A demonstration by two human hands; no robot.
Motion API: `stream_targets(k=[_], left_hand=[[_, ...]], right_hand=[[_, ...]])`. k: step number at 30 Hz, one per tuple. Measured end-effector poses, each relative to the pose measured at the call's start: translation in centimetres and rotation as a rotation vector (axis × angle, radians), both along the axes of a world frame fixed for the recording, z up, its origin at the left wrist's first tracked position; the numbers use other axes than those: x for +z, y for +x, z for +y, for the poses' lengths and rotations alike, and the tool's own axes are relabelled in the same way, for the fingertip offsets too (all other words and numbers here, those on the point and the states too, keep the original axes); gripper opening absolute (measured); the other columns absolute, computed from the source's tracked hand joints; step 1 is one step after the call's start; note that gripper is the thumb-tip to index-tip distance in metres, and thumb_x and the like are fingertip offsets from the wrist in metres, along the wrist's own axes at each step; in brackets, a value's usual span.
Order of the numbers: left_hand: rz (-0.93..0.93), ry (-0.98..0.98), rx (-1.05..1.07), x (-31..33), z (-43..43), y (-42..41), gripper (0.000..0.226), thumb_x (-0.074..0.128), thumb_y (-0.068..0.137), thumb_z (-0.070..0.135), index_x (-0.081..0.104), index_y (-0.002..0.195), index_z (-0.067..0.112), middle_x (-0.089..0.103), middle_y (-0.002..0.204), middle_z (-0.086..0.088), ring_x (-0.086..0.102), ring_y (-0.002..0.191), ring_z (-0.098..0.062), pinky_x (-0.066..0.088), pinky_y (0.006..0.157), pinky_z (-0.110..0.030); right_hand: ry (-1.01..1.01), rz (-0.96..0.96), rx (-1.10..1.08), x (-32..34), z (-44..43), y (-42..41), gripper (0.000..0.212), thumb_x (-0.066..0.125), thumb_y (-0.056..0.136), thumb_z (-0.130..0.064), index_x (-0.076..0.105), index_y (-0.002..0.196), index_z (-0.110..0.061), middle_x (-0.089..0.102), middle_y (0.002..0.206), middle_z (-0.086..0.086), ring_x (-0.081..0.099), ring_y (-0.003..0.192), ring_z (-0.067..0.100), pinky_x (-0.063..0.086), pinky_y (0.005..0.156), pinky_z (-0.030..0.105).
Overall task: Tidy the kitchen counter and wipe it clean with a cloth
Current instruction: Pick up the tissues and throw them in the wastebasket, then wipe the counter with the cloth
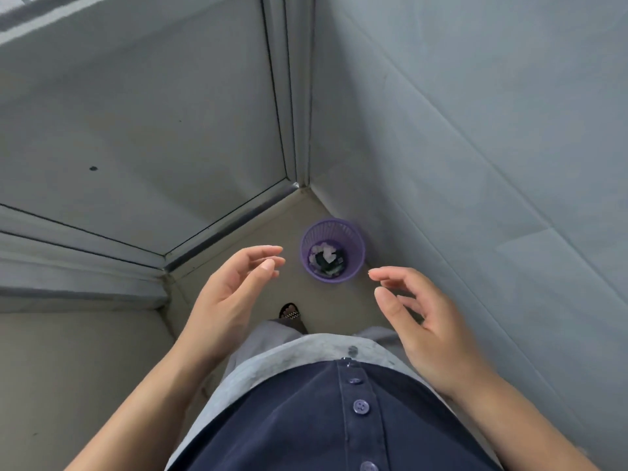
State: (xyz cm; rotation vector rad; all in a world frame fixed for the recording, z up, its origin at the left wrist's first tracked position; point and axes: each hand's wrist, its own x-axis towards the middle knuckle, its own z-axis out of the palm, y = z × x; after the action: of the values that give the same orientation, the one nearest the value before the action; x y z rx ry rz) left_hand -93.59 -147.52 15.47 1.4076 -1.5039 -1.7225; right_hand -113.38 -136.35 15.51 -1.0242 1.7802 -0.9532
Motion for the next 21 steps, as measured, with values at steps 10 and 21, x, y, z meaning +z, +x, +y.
stream_targets(k=[10, 21], left_hand=[[-0.019, 0.016, 0.291, -0.3, 12.8, -5.6, 0.021, 0.052, 0.089, 0.033, 0.064, 0.105, 0.026, 0.068, 0.104, 0.006, 0.062, 0.096, -0.006, 0.043, 0.077, -0.010], [-0.115, 0.101, 0.780, -0.5, 28.3, -4.2, 0.017, 0.051, 0.092, 0.025, 0.064, 0.103, 0.029, 0.069, 0.103, 0.008, 0.062, 0.096, -0.001, 0.043, 0.076, -0.007]], right_hand=[[0.021, -0.007, 0.298, -1.1, 5.5, -7.7, 0.032, 0.048, 0.078, -0.057, 0.059, 0.103, -0.039, 0.059, 0.109, -0.026, 0.054, 0.110, 0.001, 0.040, 0.090, 0.011], [0.001, 0.040, 0.841, -1.5, 8.6, -5.0, 0.033, 0.043, 0.082, -0.055, 0.060, 0.103, -0.035, 0.057, 0.108, -0.024, 0.052, 0.111, 0.002, 0.042, 0.092, 0.021]])
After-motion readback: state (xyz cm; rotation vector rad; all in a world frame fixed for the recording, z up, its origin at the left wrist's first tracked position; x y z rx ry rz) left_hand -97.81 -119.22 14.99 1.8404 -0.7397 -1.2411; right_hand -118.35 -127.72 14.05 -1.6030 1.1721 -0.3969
